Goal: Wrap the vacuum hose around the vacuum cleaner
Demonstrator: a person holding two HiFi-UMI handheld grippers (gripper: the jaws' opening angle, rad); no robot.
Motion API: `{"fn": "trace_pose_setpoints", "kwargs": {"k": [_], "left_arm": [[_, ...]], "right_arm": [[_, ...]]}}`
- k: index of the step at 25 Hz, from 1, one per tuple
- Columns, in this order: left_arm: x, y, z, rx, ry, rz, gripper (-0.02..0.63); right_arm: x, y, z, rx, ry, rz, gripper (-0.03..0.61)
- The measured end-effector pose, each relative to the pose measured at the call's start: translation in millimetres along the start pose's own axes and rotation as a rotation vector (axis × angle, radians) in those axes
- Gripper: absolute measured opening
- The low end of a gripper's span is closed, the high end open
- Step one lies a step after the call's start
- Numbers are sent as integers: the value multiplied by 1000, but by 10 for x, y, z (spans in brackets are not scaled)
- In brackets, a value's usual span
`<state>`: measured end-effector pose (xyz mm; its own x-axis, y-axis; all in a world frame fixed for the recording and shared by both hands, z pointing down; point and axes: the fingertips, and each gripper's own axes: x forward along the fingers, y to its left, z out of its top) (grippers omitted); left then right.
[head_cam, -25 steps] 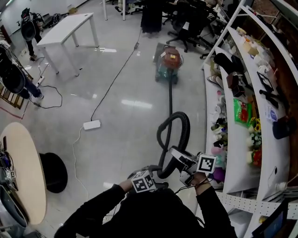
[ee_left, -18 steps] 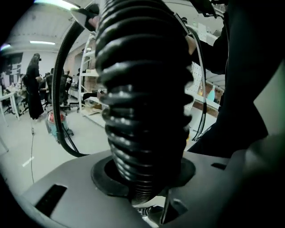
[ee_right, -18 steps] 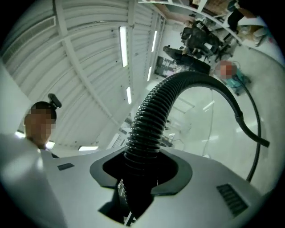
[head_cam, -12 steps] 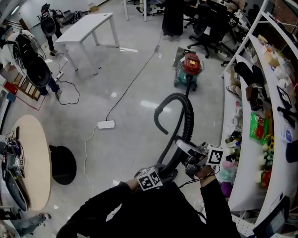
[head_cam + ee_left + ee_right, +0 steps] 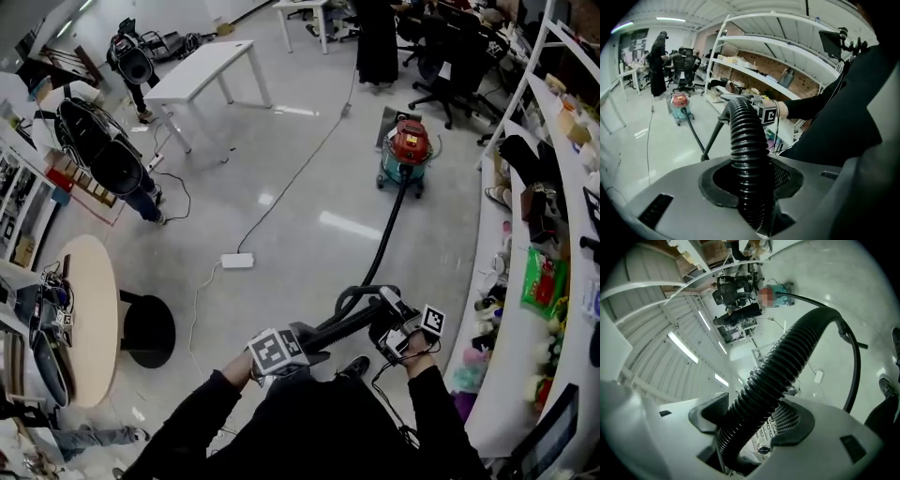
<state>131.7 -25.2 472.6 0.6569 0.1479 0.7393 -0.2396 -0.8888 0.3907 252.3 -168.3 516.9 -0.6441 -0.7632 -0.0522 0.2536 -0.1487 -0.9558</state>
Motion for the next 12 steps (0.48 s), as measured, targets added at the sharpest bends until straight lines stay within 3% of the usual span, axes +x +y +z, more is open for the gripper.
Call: {"fn": "trace_pose_setpoints", "kwargs": {"k": [6,8,10,12], "left_arm": [[38,100,301,-73,26,-108,152],[-28,254,438,-94,26,-108,152],[-120,470,600,-142,22,-81,152],[-202,644,783,-213,30,-71,152]], "right_arm": [[-412,351,137,-78,37,125,278],[-596,399,149,-143,53,146,277],[-784,316,159,-290,68,79,273],[-914,219,135,-612,107,-89,273]]}}
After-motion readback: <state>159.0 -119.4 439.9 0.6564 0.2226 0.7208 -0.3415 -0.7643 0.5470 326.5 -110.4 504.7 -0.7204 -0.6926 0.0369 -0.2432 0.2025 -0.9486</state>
